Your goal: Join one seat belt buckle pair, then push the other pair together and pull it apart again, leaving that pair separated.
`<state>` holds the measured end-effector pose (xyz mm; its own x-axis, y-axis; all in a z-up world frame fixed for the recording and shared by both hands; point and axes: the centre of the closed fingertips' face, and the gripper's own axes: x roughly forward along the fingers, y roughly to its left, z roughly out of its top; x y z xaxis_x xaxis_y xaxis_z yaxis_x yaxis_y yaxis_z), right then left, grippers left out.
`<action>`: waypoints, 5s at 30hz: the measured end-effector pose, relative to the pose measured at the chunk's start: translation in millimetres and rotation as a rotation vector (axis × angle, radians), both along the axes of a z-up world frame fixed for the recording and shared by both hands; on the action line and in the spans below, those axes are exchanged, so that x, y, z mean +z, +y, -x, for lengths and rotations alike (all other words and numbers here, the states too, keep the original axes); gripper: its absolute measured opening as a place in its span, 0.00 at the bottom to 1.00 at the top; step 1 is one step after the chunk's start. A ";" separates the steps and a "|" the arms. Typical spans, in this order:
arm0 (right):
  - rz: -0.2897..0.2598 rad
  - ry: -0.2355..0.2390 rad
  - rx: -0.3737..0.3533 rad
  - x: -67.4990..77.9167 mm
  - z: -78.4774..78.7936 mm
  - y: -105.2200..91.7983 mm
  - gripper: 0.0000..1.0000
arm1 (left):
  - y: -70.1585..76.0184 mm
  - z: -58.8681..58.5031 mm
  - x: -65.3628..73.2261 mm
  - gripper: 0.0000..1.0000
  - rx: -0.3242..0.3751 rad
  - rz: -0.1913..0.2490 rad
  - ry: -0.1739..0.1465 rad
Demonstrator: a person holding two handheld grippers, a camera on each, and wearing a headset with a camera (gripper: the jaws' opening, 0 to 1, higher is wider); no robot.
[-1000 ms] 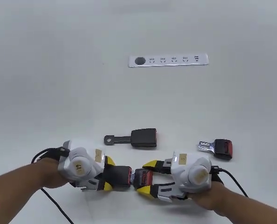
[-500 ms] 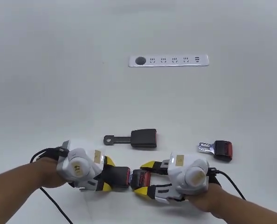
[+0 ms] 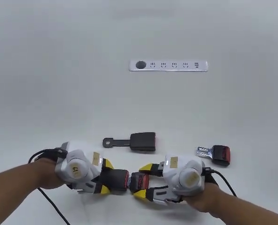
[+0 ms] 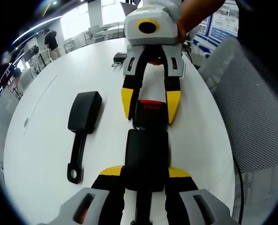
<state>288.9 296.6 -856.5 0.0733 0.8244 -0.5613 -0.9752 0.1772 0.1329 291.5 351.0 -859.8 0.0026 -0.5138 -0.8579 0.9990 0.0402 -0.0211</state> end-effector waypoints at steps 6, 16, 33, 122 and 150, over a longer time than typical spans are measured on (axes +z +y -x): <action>0.005 -0.012 0.012 0.7 0.1 -1.0 0.36 | 0.6 0.6 0.5 0.34 -0.006 0.007 -0.005; 0.020 -0.047 0.047 0.7 0.7 -2.2 0.36 | 0.9 0.6 0.6 0.33 -0.015 0.032 -0.010; 0.026 -0.093 0.075 1.5 1.2 -3.4 0.35 | 0.3 1.2 0.4 0.33 -0.006 0.057 -0.006; -0.076 -0.104 -0.138 59.0 -7.3 -65.9 0.63 | -13.3 -6.1 48.3 0.68 0.100 0.111 -0.048; 0.102 -0.071 -0.189 27.6 -82.2 -220.6 0.63 | -66.1 -112.0 37.0 0.65 0.099 0.102 -0.141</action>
